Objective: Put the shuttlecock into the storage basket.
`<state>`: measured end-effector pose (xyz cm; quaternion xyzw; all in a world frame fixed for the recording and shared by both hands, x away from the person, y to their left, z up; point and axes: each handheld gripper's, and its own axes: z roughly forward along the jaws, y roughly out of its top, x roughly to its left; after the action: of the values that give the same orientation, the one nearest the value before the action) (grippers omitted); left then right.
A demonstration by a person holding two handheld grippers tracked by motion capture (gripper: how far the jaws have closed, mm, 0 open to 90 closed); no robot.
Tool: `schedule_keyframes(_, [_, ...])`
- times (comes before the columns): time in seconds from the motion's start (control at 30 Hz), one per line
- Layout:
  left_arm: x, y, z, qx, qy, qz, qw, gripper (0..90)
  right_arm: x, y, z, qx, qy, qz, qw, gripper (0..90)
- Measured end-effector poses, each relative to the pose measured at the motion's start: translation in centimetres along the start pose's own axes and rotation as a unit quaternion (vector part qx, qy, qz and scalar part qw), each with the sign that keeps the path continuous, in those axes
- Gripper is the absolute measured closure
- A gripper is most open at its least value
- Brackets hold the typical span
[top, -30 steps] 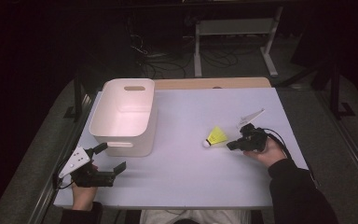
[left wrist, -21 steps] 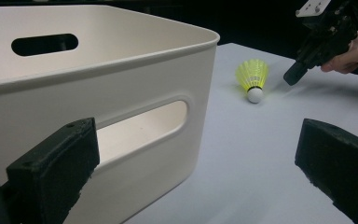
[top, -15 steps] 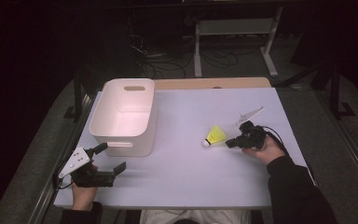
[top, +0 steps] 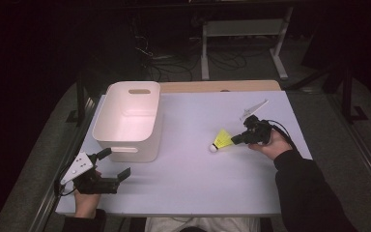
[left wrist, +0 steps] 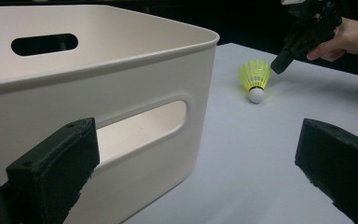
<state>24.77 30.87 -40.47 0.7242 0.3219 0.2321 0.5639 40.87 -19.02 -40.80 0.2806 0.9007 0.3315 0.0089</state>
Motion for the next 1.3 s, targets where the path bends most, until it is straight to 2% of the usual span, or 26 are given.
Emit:
schedule_keyframes(0.47, [0.0,0.0,0.0,0.000,0.000,-0.001,1.0000,0.0,-0.5,0.3,0.8,0.008,0.005,0.003,1.0000,88.9])
schedule_keyframes(0.83, [0.0,0.0,0.0,-0.001,0.000,-0.001,1.0000,0.0,-0.8,0.5,0.9,-0.008,-0.002,0.003,1.0000,88.9])
schedule_keyframes(1.3, [0.0,0.0,0.0,0.001,-0.001,-0.001,1.0000,0.0,-1.3,1.2,1.8,-0.015,0.004,0.015,0.9998,88.9])
